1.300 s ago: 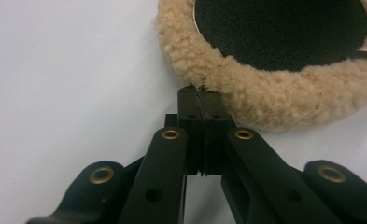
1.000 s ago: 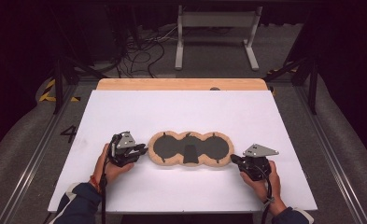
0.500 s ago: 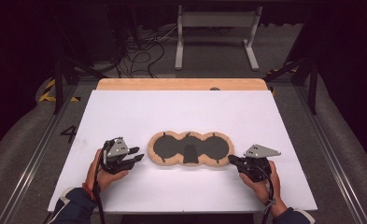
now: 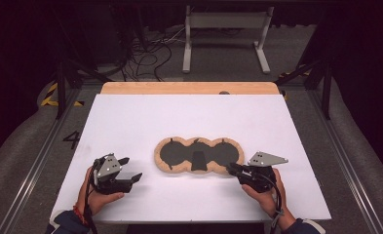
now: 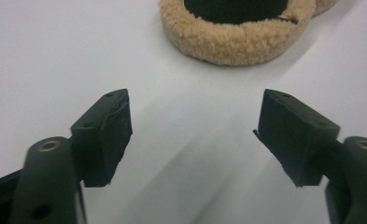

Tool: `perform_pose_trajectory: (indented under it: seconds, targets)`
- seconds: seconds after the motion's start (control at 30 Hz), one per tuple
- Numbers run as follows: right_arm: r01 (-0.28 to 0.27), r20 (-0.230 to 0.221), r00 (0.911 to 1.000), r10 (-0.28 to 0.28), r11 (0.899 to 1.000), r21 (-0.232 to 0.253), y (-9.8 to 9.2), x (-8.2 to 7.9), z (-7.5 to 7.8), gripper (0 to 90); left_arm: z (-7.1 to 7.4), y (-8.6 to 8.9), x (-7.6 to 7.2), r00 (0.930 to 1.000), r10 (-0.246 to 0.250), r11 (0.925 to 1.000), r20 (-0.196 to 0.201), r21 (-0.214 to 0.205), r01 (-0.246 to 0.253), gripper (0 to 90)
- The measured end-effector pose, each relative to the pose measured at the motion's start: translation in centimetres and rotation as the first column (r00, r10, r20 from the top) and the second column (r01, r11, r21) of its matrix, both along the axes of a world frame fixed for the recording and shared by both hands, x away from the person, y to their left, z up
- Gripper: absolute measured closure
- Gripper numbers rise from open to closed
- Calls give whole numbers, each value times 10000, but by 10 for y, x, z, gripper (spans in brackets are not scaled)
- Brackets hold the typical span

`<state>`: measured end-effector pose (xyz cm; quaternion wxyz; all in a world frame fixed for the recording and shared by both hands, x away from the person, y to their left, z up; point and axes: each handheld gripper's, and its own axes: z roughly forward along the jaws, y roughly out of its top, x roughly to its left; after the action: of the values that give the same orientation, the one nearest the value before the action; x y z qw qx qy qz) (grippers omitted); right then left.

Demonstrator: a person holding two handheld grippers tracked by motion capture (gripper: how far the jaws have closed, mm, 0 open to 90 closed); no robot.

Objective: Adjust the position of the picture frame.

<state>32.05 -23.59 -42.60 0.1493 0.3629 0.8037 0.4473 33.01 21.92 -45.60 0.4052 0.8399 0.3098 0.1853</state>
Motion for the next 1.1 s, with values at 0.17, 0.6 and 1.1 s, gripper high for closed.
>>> perform_pose_trajectory:
  seconds: [0.17, 0.6, 1.1]
  targets:
    - [-419, -229, 9989, 415, 9990, -139, 13, 4, -4, 774, -2, 5, -9, 9992, 343, 9991, -180, -232, -347, 184]
    - [-1186, -922, 9896, 1103, 9890, -890, 47, 14, -20, 769, 0, 19, -28, 9992, 329, 9987, -229, -371, -338, 169]
    - [-1894, -1526, 9719, 1792, 9803, -551, 57, 25, -28, 683, -3, 15, -29, 9988, 386, 9993, -304, 24, -385, 164]
